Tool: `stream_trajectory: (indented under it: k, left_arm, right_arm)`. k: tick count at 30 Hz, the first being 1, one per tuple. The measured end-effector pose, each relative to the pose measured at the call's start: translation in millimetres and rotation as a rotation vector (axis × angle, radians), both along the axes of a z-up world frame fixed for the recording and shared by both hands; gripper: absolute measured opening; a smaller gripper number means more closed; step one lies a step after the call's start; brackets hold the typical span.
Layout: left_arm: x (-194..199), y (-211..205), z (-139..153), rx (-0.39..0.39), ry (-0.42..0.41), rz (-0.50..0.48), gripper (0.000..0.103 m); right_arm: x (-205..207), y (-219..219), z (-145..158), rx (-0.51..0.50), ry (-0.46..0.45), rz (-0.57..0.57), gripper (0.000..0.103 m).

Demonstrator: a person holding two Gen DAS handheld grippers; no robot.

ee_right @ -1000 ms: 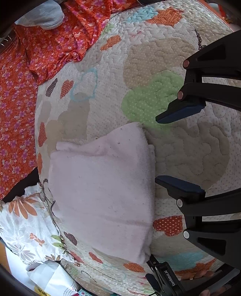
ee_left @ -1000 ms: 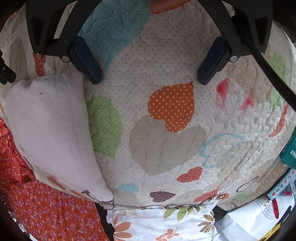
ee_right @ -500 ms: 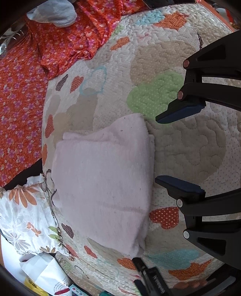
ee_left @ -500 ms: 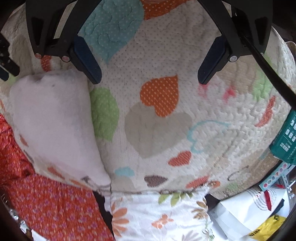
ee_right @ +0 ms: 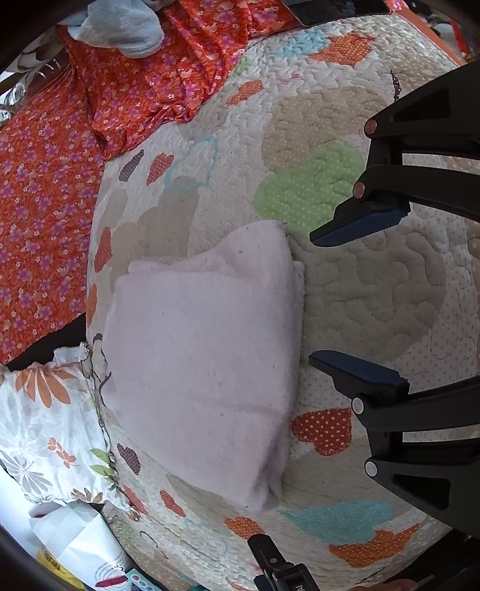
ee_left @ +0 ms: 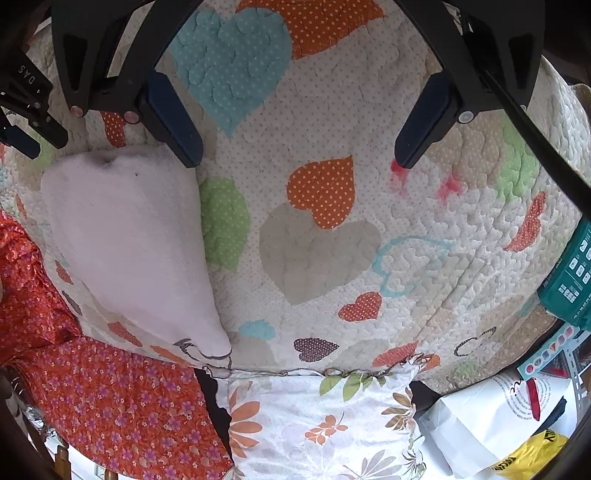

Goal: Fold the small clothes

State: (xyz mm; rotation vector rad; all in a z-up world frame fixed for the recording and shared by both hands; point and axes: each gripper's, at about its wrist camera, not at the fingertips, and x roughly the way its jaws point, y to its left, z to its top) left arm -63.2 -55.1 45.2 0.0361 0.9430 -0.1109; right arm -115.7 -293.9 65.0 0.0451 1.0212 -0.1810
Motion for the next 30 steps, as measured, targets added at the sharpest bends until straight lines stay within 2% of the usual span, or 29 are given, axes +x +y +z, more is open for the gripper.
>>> stream_trajectory:
  k: [30]
  left_arm:
    - [-10,-11,5,-0.035,-0.016,-0.055,0.103]
  right_arm:
    - [3,2,-6,-0.034,0.018,0.015,0.066]
